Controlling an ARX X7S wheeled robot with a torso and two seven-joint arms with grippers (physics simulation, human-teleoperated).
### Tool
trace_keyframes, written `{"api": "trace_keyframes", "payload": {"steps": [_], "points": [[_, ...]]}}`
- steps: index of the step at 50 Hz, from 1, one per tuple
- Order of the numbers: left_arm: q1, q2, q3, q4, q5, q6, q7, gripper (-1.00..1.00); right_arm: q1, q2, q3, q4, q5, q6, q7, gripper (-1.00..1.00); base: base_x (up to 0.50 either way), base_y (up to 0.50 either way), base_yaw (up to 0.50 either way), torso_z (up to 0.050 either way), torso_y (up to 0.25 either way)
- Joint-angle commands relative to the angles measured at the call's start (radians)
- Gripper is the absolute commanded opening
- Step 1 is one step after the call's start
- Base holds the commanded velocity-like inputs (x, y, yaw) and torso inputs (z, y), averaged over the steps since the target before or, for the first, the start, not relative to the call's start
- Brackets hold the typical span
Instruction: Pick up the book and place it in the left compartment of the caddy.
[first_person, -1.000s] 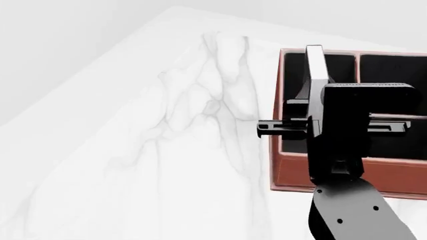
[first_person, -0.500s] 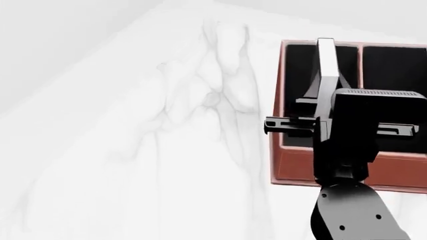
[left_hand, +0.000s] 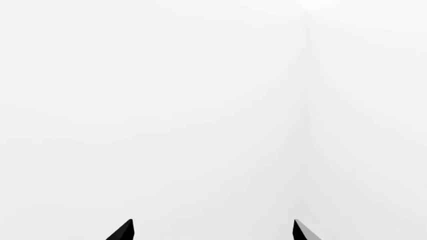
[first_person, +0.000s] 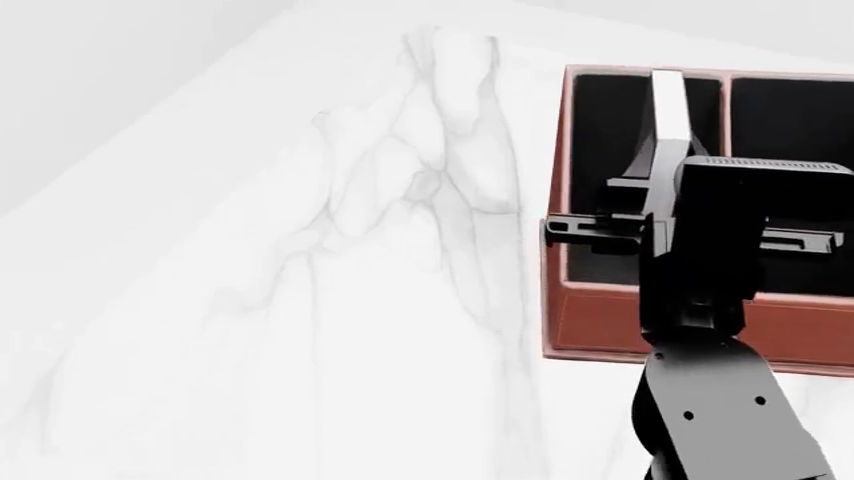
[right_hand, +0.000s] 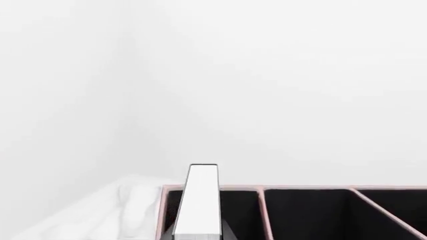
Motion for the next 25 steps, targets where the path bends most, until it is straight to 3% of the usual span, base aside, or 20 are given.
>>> {"api": "trace_keyframes", "payload": {"steps": [1, 6, 11, 22, 25], "points": [[-0.029, 0.022, -0.027, -0.029, 0.001, -0.039, 0.027, 1.00, 0.119, -0.066, 0.004, 0.202, -0.105, -0.048, -0.094, -1.00, 0.00, 0.00, 0.00, 0.000, 0.000], [-0.029, 0.024, -0.030, -0.035, 0.008, -0.023, 0.026, 1.00, 0.153, -0.088, -0.010, 0.282, -0.120, -0.078, -0.123, -1.00, 0.00, 0.00, 0.00, 0.000, 0.003], [-0.023, 0.025, -0.032, -0.028, -0.006, -0.009, 0.036, 1.00, 0.168, -0.101, -0.015, 0.328, -0.125, -0.099, -0.138, -1.00, 0.00, 0.00, 0.00, 0.000, -0.241], [-0.026, 0.020, -0.027, -0.030, 0.008, -0.016, 0.026, 1.00, 0.160, -0.094, -0.015, 0.290, -0.123, -0.087, -0.126, -1.00, 0.00, 0.00, 0.00, 0.000, -0.029], [-0.022, 0.020, -0.026, -0.029, 0.020, -0.002, 0.027, 1.00, 0.151, -0.088, -0.014, 0.264, -0.121, -0.079, -0.118, -1.00, 0.00, 0.00, 0.00, 0.000, -0.242]]}}
